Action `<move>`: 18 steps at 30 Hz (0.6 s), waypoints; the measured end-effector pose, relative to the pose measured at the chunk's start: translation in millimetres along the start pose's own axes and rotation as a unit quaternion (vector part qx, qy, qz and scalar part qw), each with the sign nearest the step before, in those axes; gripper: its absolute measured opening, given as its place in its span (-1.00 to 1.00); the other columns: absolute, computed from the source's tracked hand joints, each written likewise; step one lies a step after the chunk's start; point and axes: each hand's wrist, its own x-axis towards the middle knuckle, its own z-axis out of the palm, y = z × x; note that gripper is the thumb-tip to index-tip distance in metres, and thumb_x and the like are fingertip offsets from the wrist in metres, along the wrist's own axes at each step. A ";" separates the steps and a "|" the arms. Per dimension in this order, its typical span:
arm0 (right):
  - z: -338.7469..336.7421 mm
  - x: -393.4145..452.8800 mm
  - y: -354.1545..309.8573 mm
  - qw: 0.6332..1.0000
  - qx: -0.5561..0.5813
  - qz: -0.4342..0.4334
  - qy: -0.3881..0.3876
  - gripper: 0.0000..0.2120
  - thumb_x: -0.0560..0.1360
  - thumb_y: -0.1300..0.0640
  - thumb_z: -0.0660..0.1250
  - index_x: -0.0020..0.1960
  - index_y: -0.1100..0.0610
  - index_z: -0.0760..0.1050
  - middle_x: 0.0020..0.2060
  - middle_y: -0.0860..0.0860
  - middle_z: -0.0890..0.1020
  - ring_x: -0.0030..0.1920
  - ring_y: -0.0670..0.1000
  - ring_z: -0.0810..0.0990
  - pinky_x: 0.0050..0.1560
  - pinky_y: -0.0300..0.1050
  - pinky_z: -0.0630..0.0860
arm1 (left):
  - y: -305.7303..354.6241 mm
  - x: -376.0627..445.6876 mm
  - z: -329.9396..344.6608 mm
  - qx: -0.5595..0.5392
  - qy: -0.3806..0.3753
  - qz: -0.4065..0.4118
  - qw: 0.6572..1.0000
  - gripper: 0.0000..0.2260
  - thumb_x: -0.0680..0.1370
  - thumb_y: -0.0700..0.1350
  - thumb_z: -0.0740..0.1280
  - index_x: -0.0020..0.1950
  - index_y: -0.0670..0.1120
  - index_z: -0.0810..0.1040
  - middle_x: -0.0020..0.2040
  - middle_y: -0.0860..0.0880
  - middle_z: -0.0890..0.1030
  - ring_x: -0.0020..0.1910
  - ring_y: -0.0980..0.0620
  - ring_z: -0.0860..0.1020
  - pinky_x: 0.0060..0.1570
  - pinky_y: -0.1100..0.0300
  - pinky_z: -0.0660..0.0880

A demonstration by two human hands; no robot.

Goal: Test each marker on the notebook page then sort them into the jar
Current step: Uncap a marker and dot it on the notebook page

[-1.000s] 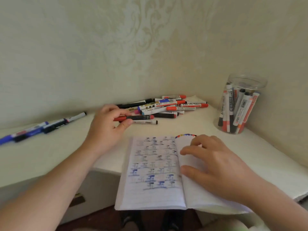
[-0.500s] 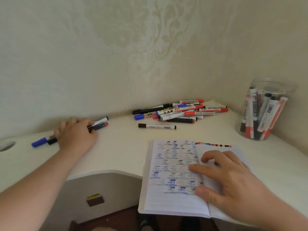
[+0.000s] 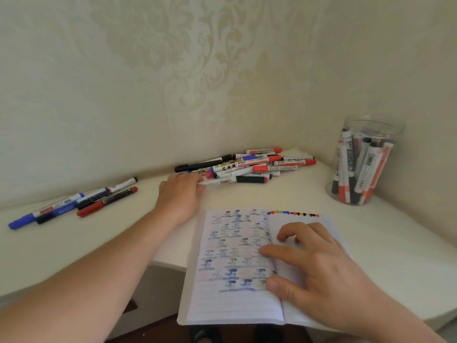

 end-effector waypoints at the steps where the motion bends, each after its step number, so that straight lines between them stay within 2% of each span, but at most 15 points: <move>1: 0.0 0.5 0.2 1.000 -0.001 -0.002 0.000 -0.39 0.49 -0.61 0.06 0.43 -0.40 0.42 0.22 -0.29 0.37 0.24 -0.13 0.35 0.25 -0.02 0.46 | 6.1 -3.9 -6.5 -0.040 0.022 0.013 0.999 -0.82 0.71 0.00 0.17 0.23 0.03 0.51 0.08 -0.03 0.60 0.10 -0.15 0.51 -0.05 0.01 0.32; 3: 0.5 1.9 2.7 1.000 0.024 -0.002 0.011 -0.36 0.49 -0.60 0.09 0.41 -0.32 0.50 0.13 -0.31 0.38 0.18 -0.15 0.38 0.16 -0.21 0.42 | 31.6 -16.4 -26.3 -0.157 0.025 0.076 0.984 -0.85 0.72 -0.03 0.17 0.24 0.01 0.46 -0.11 0.11 0.56 -0.11 0.00 0.53 -0.18 0.05 0.29; 5: -2.3 2.8 6.8 0.991 0.124 0.028 0.048 -0.39 0.46 -0.58 0.18 0.36 -0.31 0.53 0.02 -0.29 0.46 0.08 -0.15 0.49 0.01 -0.36 0.40 | 71.2 -37.2 -52.3 -0.231 -0.015 0.177 0.957 -0.88 0.72 0.01 0.17 0.24 0.08 0.41 -0.24 0.18 0.51 -0.27 0.18 0.46 -0.26 0.12 0.32; 7: -8.6 4.1 10.6 0.945 0.291 0.092 0.115 -0.40 0.38 -0.58 0.29 0.33 -0.35 0.51 -0.13 -0.15 0.54 -0.16 -0.14 0.53 -0.12 -0.31 0.42 | 107.9 -57.3 -67.3 -0.261 -0.081 0.259 0.926 -0.88 0.71 0.05 0.17 0.24 0.17 0.39 -0.17 0.22 0.55 -0.21 0.22 0.50 -0.18 0.23 0.41; 9: -14.5 4.2 13.5 0.878 0.425 0.133 0.173 -0.38 0.32 -0.57 0.38 0.32 -0.38 0.52 -0.29 -0.04 0.50 -0.27 -0.03 0.45 -0.20 -0.11 0.42 | 134.8 -70.0 -65.1 -0.262 -0.148 0.305 0.903 -0.88 0.71 0.05 0.18 0.24 0.20 0.41 -0.12 0.13 0.58 -0.14 0.17 0.54 -0.10 0.19 0.46; 10: -16.8 4.4 13.9 0.851 0.471 0.143 0.185 -0.39 0.31 -0.56 0.41 0.30 -0.38 0.54 -0.33 -0.02 0.48 -0.29 0.02 0.42 -0.25 -0.07 0.40 | 144.7 -73.8 -59.4 -0.256 -0.176 0.318 0.896 -0.87 0.72 0.05 0.18 0.25 0.19 0.42 -0.12 0.11 0.58 -0.14 0.16 0.54 -0.09 0.17 0.46; 12: -21.6 4.7 12.5 0.814 0.529 0.155 0.186 -0.45 0.34 -0.50 0.43 0.24 -0.28 0.63 -0.39 -0.02 0.46 -0.33 0.00 0.38 -0.33 -0.13 0.35 | 158.3 -78.5 -46.0 -0.239 -0.217 0.331 0.887 -0.79 0.72 0.08 0.15 0.35 0.25 0.41 -0.01 0.11 0.64 -0.03 0.15 0.58 0.03 0.11 0.51; 14: -23.8 6.8 12.0 0.786 0.559 0.178 0.194 -0.60 0.52 -0.32 0.35 0.16 -0.10 0.71 -0.42 0.02 0.41 -0.36 -0.03 0.36 -0.35 -0.13 0.29 | 164.9 -79.6 -36.8 -0.233 -0.237 0.323 0.886 -0.71 0.73 0.08 0.13 0.44 0.32 0.35 0.06 0.11 0.66 0.01 0.13 0.60 0.10 0.08 0.53; 16: -23.6 9.4 14.5 0.760 0.584 0.198 0.203 -0.70 0.66 -0.08 0.25 0.10 0.00 0.73 -0.40 0.09 0.39 -0.37 -0.02 0.34 -0.34 -0.08 0.26 | 167.7 -77.0 -31.0 -0.237 -0.237 0.316 0.887 -0.70 0.73 0.07 0.15 0.46 0.32 0.34 -0.05 0.20 0.64 -0.08 0.24 0.57 0.03 0.18 0.51; 18: -23.7 11.8 17.0 0.742 0.598 0.219 0.209 -0.70 0.71 0.06 0.22 0.06 0.03 0.74 -0.38 0.09 0.44 -0.37 -0.03 0.37 -0.32 -0.08 0.28 | 170.4 -73.9 -27.4 -0.232 -0.237 0.315 0.889 -0.75 0.73 0.07 0.16 0.41 0.25 0.39 -0.20 0.35 0.56 -0.19 0.33 0.54 -0.13 0.32 0.41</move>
